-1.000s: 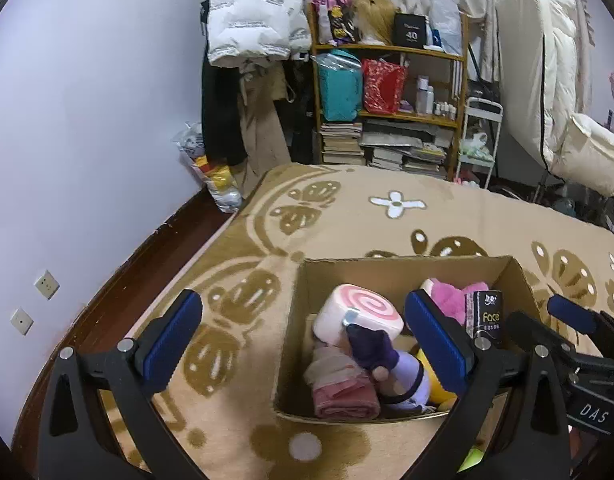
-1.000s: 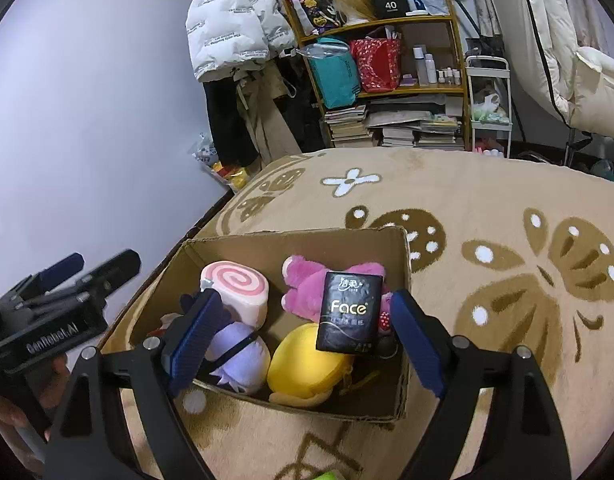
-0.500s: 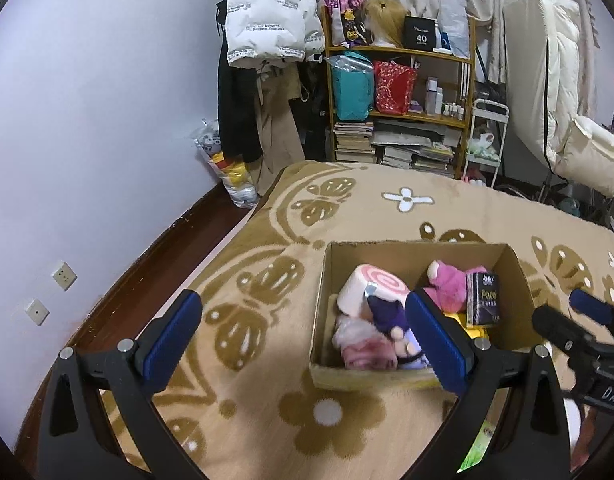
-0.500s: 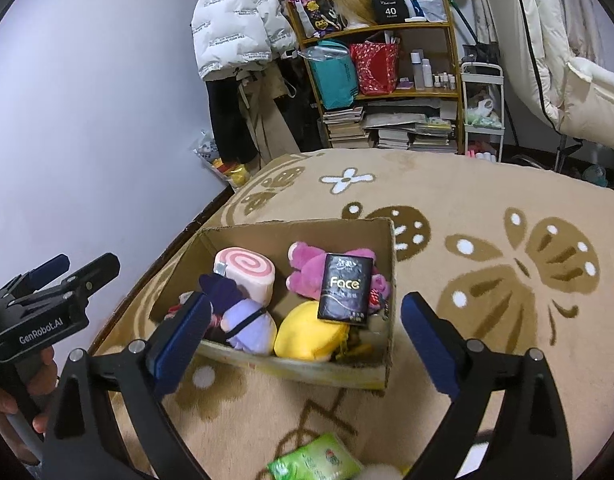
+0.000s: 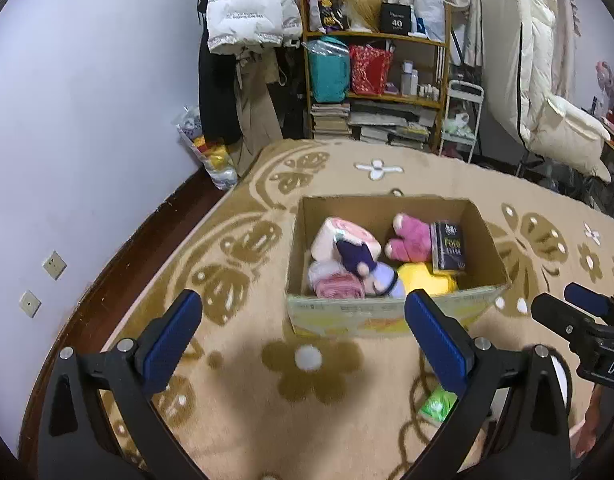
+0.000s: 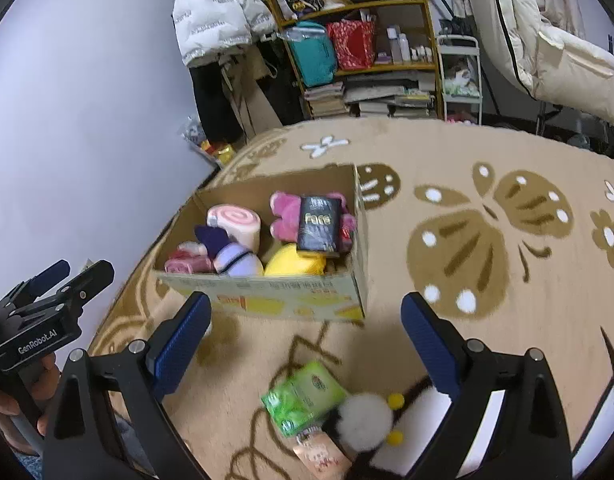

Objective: Organize soft objects
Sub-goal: 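Lower the left tool onto the green tissue pack while the right tool grasps the white chick plush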

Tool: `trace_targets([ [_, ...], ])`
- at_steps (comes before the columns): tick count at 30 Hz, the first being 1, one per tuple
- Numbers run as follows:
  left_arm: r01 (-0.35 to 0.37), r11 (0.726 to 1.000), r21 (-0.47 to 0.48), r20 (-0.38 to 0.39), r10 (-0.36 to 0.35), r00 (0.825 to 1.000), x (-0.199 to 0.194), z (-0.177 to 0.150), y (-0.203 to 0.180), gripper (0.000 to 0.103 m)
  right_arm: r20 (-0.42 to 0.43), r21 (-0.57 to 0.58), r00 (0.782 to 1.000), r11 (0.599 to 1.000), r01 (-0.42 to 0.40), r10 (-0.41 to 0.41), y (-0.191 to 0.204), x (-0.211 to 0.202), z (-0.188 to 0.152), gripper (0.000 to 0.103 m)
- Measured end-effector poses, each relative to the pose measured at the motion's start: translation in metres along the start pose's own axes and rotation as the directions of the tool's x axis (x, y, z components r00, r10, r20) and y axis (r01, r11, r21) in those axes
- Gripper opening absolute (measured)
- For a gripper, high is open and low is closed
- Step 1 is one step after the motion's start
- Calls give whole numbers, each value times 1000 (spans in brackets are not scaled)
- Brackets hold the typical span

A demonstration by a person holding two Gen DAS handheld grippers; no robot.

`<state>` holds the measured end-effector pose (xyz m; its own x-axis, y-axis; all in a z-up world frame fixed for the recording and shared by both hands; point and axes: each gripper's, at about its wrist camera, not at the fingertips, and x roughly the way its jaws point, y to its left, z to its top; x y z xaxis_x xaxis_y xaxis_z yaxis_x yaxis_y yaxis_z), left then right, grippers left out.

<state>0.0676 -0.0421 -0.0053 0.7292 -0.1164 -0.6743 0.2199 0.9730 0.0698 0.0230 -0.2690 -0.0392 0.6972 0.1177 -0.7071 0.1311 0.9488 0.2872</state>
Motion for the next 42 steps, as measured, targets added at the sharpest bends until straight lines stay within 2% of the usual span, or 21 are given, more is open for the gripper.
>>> trace_targets([
  [13,12,995,102,-67,-5,998,7,-30,-28,101,-88,22,996,999,28,-26,-7,1,-27,100],
  [21,23,985,170,-87,-9,996,17,-42,-48,101,-161,31,985,997,64,-58,-13,10,-34,100],
  [30,84,965,248,-152,-47,987,35,-60,-75,101,-248,115,965,987,112,-81,-36,28,-41,93],
  [32,99,959,264,-163,-56,985,38,-63,-80,101,-269,133,960,985,115,-75,-41,33,-43,87],
  [42,167,946,279,-228,-104,968,57,-74,-96,101,-366,245,931,963,110,-14,-67,61,-57,87],
])
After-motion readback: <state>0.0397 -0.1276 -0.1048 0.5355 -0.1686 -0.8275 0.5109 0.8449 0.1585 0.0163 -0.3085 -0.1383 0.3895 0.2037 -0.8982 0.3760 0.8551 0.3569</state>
